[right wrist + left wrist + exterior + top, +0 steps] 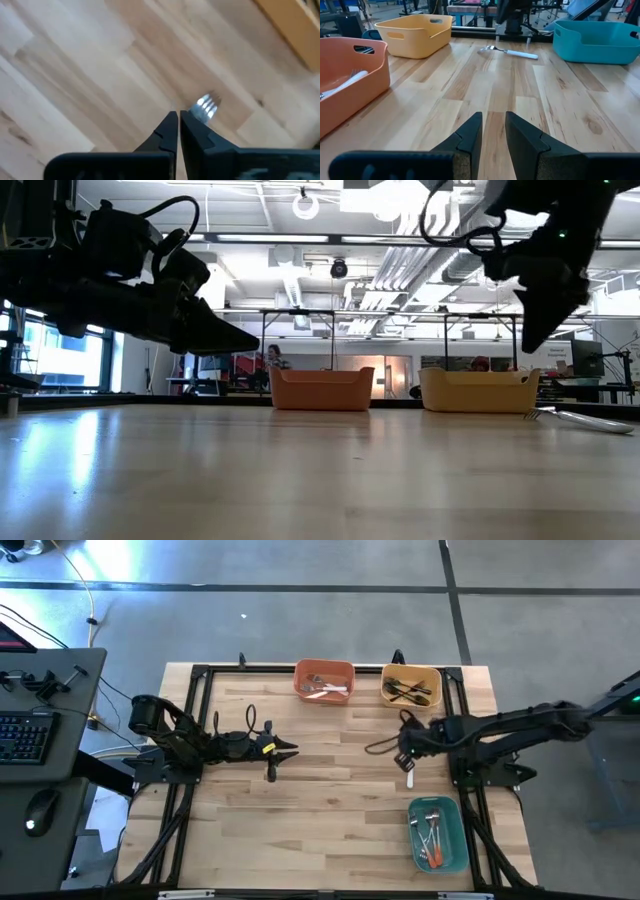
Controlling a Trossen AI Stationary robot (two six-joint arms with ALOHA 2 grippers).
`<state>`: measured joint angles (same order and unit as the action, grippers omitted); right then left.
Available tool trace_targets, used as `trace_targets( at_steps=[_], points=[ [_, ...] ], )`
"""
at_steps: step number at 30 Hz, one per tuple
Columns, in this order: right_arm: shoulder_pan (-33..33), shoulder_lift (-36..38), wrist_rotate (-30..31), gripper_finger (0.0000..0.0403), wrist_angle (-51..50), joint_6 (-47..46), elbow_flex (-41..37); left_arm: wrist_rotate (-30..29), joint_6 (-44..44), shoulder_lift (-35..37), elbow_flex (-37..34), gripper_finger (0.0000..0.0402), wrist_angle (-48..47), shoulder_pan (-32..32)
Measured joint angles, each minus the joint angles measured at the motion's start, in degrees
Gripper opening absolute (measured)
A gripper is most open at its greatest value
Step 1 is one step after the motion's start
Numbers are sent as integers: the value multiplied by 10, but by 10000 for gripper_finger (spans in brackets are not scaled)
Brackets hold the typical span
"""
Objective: Sort silverware by color (type)
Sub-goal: Put the white fork into the orange bin
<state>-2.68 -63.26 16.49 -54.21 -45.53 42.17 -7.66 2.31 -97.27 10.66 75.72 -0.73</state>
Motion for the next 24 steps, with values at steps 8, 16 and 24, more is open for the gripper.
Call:
trace_targets(
  at_steps=[8, 16, 24],
  points=[
    [-72, 0, -13, 0, 89, -89, -99, 0, 0, 0, 0, 74, -3, 0],
    [-94, -1, -7, 3, 74, -140, -102, 0, 2, 0, 0, 74, 0, 0],
    [-84, -3, 11, 98, 77, -194, -102, 0, 5, 0, 0, 74, 0, 0]
  ],
)
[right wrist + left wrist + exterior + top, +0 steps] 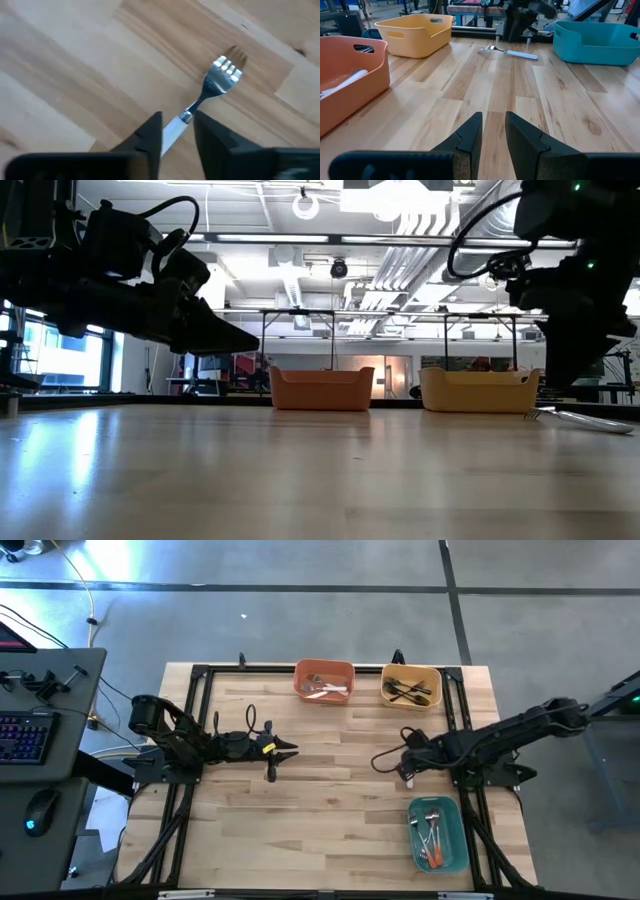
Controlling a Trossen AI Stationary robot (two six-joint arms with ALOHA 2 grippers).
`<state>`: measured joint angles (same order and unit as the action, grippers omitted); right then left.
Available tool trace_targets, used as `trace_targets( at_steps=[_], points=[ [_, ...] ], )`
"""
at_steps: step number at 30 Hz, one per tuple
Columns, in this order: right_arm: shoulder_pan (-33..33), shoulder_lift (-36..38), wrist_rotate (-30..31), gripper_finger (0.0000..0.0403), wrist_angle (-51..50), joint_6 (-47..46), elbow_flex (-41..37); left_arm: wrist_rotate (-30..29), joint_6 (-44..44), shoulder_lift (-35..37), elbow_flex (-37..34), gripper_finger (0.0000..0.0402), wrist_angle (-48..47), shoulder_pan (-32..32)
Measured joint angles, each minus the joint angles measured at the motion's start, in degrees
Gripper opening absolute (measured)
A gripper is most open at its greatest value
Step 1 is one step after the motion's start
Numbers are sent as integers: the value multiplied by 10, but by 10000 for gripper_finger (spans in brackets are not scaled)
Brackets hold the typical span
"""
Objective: Sort silverware by color (type)
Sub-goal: Put the white fork into the orange bin
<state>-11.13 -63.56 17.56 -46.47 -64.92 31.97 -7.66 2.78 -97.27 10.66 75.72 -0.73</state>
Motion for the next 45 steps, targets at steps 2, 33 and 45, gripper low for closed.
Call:
trace_targets(
  at_steps=[2, 33, 45],
  points=[
    [11, -7, 1, 130, -15, -9, 0, 0, 0, 0, 0, 74, 0, 0],
    [99, -172, 16, 10, 255, 326, 24, -6, 0, 0, 0, 74, 5, 0],
    [96, -172, 33, 1, 291, 454, 127, -6, -3, 0, 0, 74, 5, 0]
  ],
)
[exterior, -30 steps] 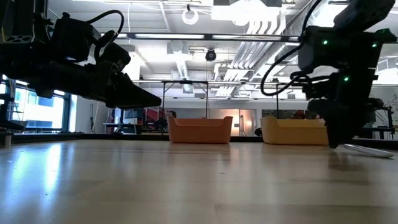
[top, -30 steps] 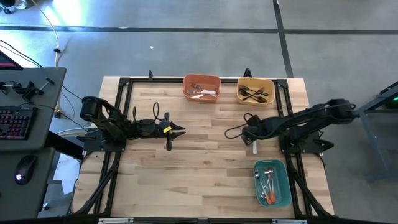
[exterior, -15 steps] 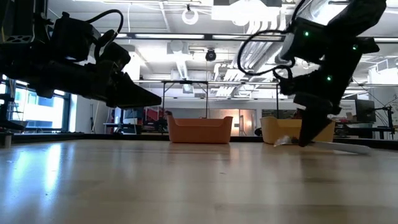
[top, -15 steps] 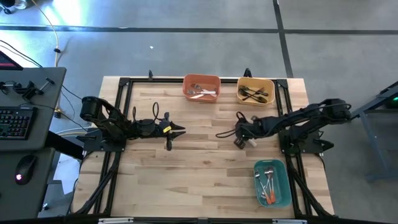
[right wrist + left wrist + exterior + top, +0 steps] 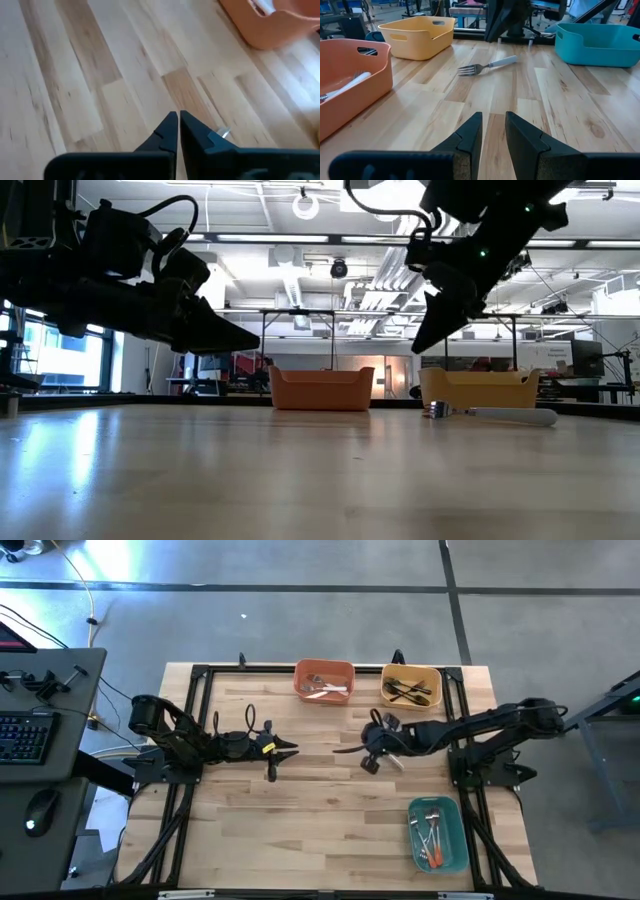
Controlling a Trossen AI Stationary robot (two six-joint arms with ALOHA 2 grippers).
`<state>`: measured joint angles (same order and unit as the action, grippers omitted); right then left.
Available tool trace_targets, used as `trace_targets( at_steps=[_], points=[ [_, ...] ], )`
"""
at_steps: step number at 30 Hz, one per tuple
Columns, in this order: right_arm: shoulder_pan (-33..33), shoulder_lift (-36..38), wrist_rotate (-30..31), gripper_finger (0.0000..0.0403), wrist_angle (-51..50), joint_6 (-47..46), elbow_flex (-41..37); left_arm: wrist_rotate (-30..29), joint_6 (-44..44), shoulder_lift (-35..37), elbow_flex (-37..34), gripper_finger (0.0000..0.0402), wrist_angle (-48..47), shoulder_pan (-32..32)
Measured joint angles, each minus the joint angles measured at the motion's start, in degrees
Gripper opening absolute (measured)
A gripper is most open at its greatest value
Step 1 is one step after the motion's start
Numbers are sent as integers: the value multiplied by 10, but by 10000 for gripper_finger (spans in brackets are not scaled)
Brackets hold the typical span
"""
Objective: Sort silverware by color (type)
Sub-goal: Put the white fork into the orange bin
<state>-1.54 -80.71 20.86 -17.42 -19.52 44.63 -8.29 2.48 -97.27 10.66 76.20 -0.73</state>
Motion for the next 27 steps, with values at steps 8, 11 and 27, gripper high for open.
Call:
trace_targets(
  at_steps=[8, 11, 27],
  points=[
    [2, -10, -3, 54, -102, -65, 13, 0, 0, 0, 0, 74, -1, 0],
    [12, -36, -5, 96, -110, -92, 13, 0, 3, 0, 0, 74, -2, 0],
    [60, -163, -57, 96, 17, -57, 14, 0, 3, 0, 1, 74, -4, 0]
  ],
)
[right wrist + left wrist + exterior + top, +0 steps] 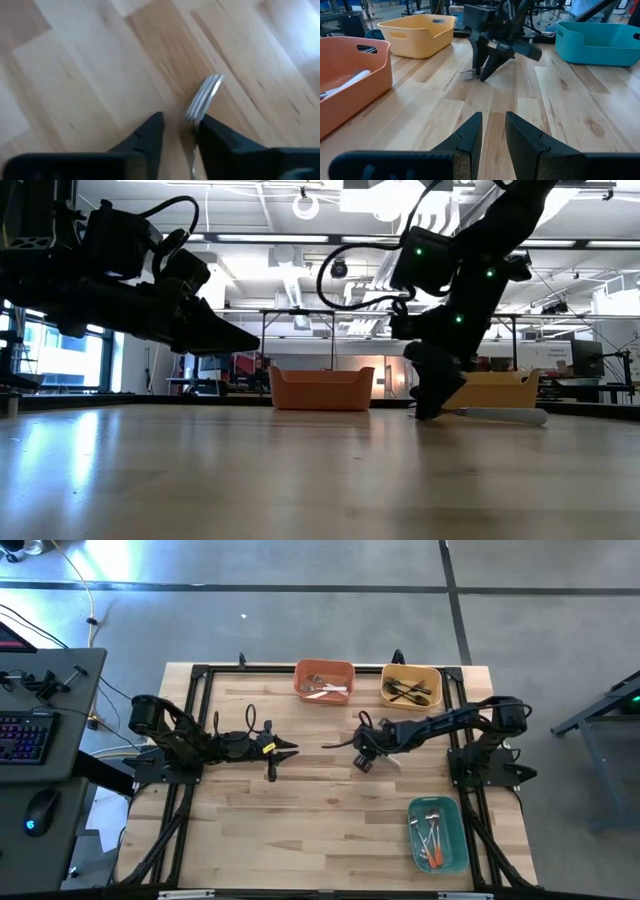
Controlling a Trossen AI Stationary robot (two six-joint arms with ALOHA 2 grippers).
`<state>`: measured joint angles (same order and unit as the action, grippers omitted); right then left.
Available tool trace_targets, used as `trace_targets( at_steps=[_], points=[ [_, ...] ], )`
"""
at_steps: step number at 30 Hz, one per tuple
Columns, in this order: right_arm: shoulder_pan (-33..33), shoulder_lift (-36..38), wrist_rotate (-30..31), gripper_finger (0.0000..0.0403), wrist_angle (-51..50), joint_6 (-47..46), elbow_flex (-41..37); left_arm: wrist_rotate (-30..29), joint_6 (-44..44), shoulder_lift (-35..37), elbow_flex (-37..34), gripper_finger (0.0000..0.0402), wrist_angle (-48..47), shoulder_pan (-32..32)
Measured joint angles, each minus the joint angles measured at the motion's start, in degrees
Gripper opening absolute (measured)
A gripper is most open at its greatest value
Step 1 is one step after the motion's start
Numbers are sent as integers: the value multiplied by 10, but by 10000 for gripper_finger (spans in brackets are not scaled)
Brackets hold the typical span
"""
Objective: Sort silverware by color (type)
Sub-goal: Put the white fork into the orange bin
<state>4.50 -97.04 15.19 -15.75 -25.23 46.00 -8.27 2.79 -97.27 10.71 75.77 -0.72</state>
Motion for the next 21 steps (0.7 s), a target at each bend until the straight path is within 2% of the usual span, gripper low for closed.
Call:
trace_targets(
  at_steps=[3, 5, 8, 12, 21],
  points=[
    [0, -1, -15, 30, 18, 31, 0, 0, 0, 0, 0, 74, 0, 0],
    [0, -1, -17, 9, 23, 51, 0, 0, 0, 0, 0, 74, 0, 0],
    [5, -3, -20, 15, 20, 64, 8, 0, 0, 0, 0, 74, 0, 0],
    [11, -3, -19, 3, 21, 110, 41, 0, 0, 0, 0, 74, 0, 0],
    [47, -8, -17, 0, -16, 219, 190, 0, -4, 0, 8, 74, 3, 0]
  ],
)
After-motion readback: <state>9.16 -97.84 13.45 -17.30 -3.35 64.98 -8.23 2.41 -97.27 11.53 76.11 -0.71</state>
